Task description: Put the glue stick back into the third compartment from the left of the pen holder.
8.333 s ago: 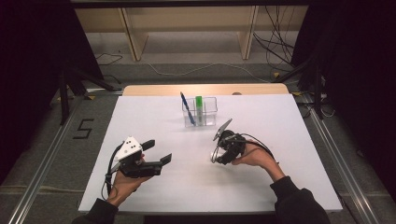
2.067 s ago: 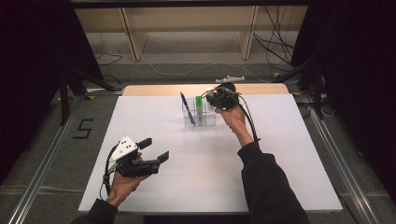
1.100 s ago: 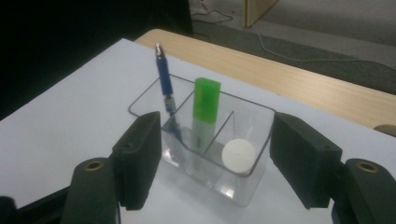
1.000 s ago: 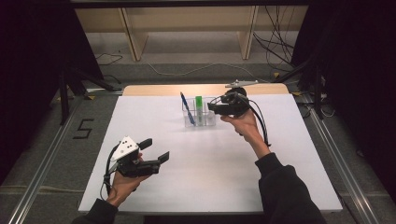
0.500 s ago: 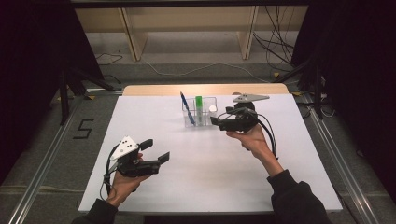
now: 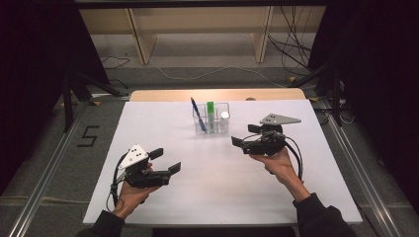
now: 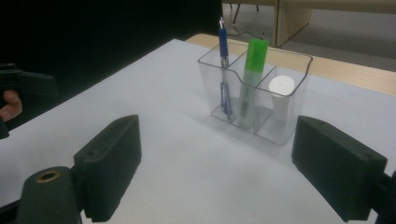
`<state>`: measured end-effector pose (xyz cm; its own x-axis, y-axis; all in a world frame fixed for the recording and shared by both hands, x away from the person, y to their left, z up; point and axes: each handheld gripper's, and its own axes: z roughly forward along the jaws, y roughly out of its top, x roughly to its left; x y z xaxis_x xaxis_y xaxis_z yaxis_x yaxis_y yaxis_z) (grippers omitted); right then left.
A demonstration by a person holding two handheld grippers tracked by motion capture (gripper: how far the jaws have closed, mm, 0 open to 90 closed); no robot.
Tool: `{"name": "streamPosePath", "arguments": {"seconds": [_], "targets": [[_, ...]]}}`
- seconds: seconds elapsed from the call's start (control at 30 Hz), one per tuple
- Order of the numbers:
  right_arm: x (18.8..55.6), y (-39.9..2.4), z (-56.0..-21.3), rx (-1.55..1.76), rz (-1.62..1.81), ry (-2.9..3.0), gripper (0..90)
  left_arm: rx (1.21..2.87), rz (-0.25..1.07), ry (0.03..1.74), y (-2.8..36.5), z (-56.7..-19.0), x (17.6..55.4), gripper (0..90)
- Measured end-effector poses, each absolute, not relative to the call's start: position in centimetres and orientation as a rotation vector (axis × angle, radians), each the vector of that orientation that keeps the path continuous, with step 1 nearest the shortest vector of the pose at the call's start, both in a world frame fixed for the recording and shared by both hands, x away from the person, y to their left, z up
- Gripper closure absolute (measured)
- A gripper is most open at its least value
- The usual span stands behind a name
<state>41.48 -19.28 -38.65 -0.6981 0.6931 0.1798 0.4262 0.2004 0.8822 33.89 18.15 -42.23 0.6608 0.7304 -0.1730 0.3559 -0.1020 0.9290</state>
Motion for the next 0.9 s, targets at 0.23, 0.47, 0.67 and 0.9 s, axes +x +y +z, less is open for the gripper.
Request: {"name": "streamPosePath", "arguments": {"seconds": [0.23, 0.47, 0.67, 0.9], "targets": [[40.0, -19.8, -39.0, 1.033, 1.527, 2.209, 16.9, 1.719, 0.386, 0.883, 18.1, -42.3, 33.9, 15.1], [38.7, -20.4, -39.7, 1.009, 1.531, 2.209, 17.1, 1.738, 0.363, 0.866, 17.8, -42.3, 33.8, 15.1], [37.6, -20.7, -40.2, 0.981, 1.55, 2.2, 17.5, 1.732, 0.349, 0.871, 17.8, -42.3, 33.8, 15.1], [36.1, -21.1, -40.6, 0.952, 1.545, 2.187, 18.4, 1.721, 0.31, 0.878, 17.7, -42.3, 33.7, 15.1]]}}
